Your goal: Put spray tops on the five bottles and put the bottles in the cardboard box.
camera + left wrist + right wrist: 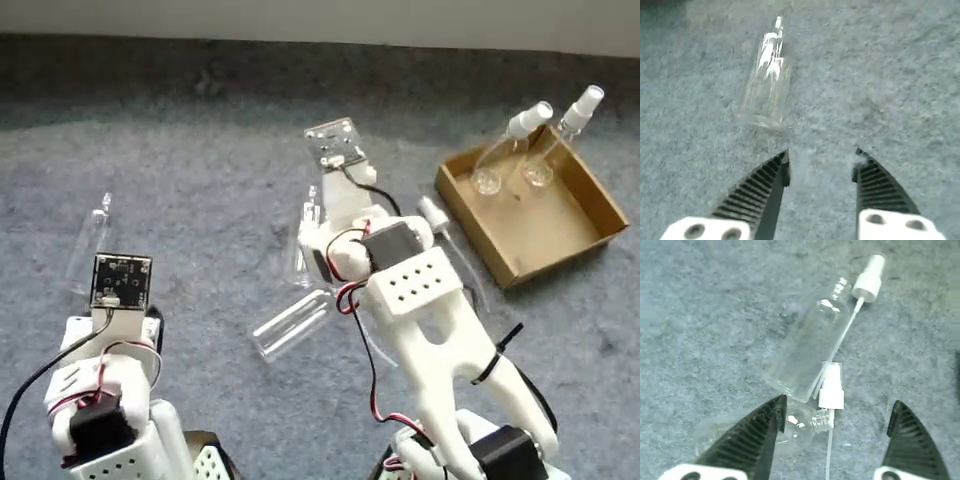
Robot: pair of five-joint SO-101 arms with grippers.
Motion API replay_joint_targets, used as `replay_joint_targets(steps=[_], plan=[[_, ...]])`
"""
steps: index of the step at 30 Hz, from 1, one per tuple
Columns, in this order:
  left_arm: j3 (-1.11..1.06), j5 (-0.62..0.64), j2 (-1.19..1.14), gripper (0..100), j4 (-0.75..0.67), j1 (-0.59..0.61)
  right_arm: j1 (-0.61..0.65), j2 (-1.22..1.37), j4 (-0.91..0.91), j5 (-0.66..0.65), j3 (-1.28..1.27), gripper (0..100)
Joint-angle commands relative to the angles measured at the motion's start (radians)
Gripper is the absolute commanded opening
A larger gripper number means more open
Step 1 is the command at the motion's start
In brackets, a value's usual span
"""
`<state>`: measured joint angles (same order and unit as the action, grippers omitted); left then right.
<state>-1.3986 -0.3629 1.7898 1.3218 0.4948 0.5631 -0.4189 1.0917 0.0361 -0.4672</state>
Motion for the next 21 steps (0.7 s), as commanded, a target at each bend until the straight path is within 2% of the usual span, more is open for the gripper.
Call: replay_joint_targets(steps=[1,5,9,12,14,16,18,21], plan=[[-0.028,-0.006,-0.002,13,0.006,0.15,0.056,-0.044,-0.025,0.005,0.09,28.9],[-0.038,0.051,-0.002,11,0.006,0.255,0.058,-0.01,-0.022,0.005,0.189,28.9],[-0.03,0.052,-0.002,11,-0.018,0.274,0.056,0.101,-0.018,0.009,0.263,28.9],[-0.039,0.051,-0.01,12,-0.209,0.272,0.048,0.156,-0.018,0.012,0.28,28.9],[-0.059,0.021,-0.019,15,-0.307,0.255,0.035,0.162,-0.016,0.012,0.269,28.9],[-0.079,-0.048,-0.047,23,-0.354,0.211,0.027,0.154,-0.01,0.012,0.246,28.9],[-0.082,-0.063,-0.094,30,-0.376,0.186,0.022,0.137,-0.01,0.012,0.228,28.9],[-0.056,-0.063,-0.191,31,-0.456,0.186,0.018,0.097,0.001,0.012,0.203,28.9]])
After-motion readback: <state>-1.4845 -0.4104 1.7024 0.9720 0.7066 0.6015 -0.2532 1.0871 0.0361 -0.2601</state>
